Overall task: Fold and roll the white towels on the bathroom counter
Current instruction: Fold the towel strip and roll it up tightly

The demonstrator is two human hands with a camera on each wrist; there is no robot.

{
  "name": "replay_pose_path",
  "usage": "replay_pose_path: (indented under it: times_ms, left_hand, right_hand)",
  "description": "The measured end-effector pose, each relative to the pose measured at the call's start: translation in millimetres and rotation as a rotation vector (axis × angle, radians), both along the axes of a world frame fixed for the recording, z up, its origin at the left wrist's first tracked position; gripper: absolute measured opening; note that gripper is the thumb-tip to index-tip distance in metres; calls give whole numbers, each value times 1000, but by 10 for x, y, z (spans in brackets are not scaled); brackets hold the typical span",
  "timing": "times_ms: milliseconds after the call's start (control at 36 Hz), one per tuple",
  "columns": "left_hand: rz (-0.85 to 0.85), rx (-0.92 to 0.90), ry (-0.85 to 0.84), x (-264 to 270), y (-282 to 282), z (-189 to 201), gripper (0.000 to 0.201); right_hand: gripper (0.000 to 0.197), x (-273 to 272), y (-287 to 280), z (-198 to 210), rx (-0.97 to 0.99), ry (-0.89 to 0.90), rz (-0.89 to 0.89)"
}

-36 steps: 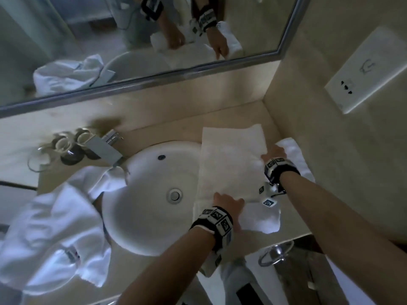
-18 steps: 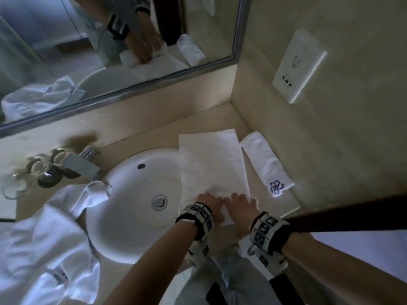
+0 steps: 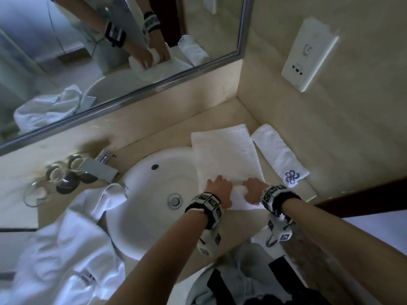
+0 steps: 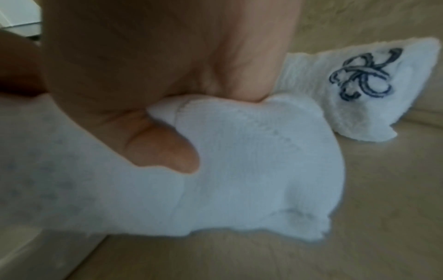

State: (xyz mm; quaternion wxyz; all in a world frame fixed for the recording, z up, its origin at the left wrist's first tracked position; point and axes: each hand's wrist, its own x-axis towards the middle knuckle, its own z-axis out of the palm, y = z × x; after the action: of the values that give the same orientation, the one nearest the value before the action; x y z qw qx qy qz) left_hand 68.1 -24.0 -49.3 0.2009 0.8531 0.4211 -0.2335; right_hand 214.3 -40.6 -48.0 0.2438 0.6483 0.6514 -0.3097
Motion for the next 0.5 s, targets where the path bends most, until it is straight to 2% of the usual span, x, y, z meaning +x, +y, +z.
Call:
replay_pose_path:
  times_ms: [83, 111, 167, 222, 278, 306, 361, 389, 444, 500]
  left_hand:
    - [61, -40, 8, 123, 202, -13, 41]
    - [83, -57, 3, 139, 252, -34, 40]
    - [156, -113, -13, 145, 338, -68, 40]
    - [239, -151, -42, 123, 446, -93, 39]
    - [263, -177, -45, 107, 533, -116, 37]
    - [258, -182, -39, 105, 570, -134, 36]
    - [239, -193, -18, 122, 604, -151, 34]
    - [231, -192, -5, 132, 606, -151, 35]
    - [207, -157, 8, 151, 585, -124, 38]
    - [124, -2, -15, 151, 472, -107, 44]
  right_hand:
    - [49, -14, 96, 13, 56, -37, -8]
    - [52, 0, 112, -54, 196, -64, -17]
    - [68, 42, 97, -70, 257, -33, -96]
    - [75, 50, -21, -226, 349, -53, -41]
    - [70, 55, -168, -304, 422, -70, 54]
    - [74, 51, -209, -239, 449, -63, 84]
    - [107, 54, -193, -231, 334, -66, 159]
    - [109, 53, -154, -182, 306, -56, 195]
    - [88, 51, -16, -51, 288, -76, 241]
    - [82, 58, 156, -13, 264, -85, 272]
